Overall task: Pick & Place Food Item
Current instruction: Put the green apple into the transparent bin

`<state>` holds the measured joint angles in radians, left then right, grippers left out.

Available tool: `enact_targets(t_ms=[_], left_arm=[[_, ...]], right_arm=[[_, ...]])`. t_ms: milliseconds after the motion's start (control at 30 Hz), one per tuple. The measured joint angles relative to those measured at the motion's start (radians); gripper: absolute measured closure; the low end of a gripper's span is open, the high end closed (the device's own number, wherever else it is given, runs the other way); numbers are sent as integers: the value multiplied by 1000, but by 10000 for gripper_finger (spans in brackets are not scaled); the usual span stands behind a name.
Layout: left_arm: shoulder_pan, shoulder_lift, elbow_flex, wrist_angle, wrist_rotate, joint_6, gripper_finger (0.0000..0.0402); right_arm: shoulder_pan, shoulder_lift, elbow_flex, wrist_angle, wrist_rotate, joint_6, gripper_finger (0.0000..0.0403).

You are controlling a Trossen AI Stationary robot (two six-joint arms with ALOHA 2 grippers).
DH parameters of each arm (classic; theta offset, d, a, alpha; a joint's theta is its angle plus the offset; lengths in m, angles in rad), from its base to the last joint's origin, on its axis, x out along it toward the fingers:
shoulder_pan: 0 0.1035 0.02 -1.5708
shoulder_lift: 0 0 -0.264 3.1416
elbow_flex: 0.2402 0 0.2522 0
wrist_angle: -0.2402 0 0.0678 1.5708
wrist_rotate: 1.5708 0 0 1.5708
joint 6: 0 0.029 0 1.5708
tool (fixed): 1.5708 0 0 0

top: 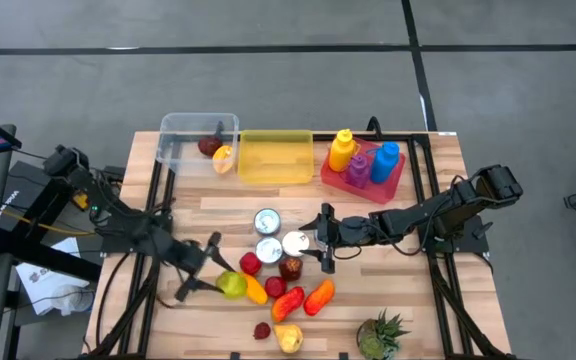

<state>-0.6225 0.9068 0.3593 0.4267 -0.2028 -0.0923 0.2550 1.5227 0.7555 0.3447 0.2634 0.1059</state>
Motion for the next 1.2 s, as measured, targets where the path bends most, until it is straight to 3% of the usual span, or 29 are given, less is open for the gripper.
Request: enact_targets(t_ms=[100, 200, 267, 433, 633, 900, 1100, 1200], left_arm=[[39, -55, -132, 239, -44, 60, 178], [109, -72, -201, 364, -137, 117, 179], [172, -79, -209, 380, -190, 141, 179], [359, -82, -185, 355, -193, 166, 180], [595, -83, -146, 285, -380, 202, 181], [892, -83, -17, 62, -491, 299, 182], [1097, -82, 67, -194, -497, 296, 183], [1178, -82, 101, -290, -429, 295, 183]], right_arm=[[0, 0, 0, 0, 0, 0, 117], [0, 0, 0, 1, 0, 0, 117], [0, 0, 0, 1, 0, -1, 117], [0, 0, 0, 2, 0, -4, 117], [0, 0, 0, 0, 0, -8, 117], [0, 0, 0, -1, 0, -9, 117], [0, 0, 0, -1, -1, -11, 117], [0, 0, 0, -1, -2, -11, 117]])
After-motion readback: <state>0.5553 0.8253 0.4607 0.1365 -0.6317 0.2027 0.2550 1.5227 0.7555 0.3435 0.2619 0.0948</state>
